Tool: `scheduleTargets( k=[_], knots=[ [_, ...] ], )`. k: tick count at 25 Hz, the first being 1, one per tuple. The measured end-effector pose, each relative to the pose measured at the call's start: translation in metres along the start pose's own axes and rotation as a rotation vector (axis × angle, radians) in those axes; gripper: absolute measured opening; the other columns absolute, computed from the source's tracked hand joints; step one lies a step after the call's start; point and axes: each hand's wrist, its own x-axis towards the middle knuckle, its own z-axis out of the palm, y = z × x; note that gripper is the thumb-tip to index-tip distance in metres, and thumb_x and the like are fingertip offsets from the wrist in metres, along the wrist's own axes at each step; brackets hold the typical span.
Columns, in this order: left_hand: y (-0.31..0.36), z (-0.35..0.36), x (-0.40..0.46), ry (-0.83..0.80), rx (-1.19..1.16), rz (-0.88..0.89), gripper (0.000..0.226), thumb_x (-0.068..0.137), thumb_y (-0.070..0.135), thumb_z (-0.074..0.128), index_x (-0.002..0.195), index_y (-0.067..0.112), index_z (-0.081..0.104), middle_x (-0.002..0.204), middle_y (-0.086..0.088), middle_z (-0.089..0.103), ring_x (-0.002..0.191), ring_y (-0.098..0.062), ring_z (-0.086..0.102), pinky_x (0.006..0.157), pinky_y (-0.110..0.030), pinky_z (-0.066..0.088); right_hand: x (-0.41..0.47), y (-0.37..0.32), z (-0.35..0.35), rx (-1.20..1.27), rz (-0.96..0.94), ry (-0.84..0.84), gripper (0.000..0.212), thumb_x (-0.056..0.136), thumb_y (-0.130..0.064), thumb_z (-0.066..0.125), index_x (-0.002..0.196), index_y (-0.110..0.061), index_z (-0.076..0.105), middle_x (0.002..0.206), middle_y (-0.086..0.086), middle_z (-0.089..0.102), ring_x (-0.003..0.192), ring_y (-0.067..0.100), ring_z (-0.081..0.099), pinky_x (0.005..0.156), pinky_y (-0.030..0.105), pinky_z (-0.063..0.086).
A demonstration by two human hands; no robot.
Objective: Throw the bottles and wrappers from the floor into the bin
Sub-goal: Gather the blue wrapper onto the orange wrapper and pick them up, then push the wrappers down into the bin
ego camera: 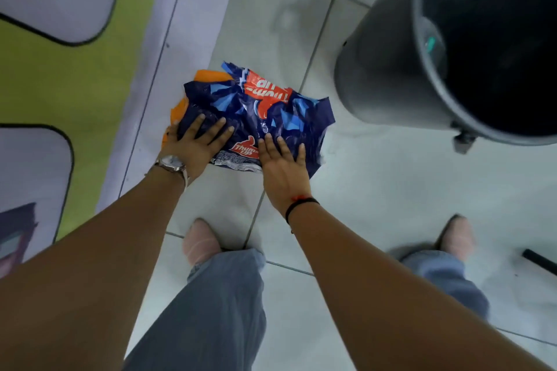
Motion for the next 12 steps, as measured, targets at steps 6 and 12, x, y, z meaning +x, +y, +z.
scheduleTargets(
  k=[6,12],
  knots=[
    [-0.003,-0.124,-0.041,0.141,-0.086,-0.144,0.066,0.098,0.007,0.028,0.144,0.031,-0.012,0.157,0.009,-0.013,0.144,-0.027,-0.005,0.114,-0.056,0.012,-0.041,-0.001,-0.138,-0.124,-0.099,0.199,0.056,0.097,-0.004,0.026,0.147,-0.012,0.002,0.16,0.003,0.003,0.147,0.024,0.001,0.117,0.052,0.0],
    [-0.005,-0.248,-0.079,0.314,-0.091,-0.241,0.064,0.098,0.008,0.028,0.145,0.031,-0.01,0.157,0.009,-0.012,0.144,-0.029,-0.006,0.114,-0.055,0.01,-0.075,0.006,-0.258,-0.198,-0.194,0.431,0.054,0.097,-0.005,0.025,0.147,-0.013,0.006,0.159,0.004,0.007,0.147,0.025,0.003,0.119,0.047,0.002]
  ],
)
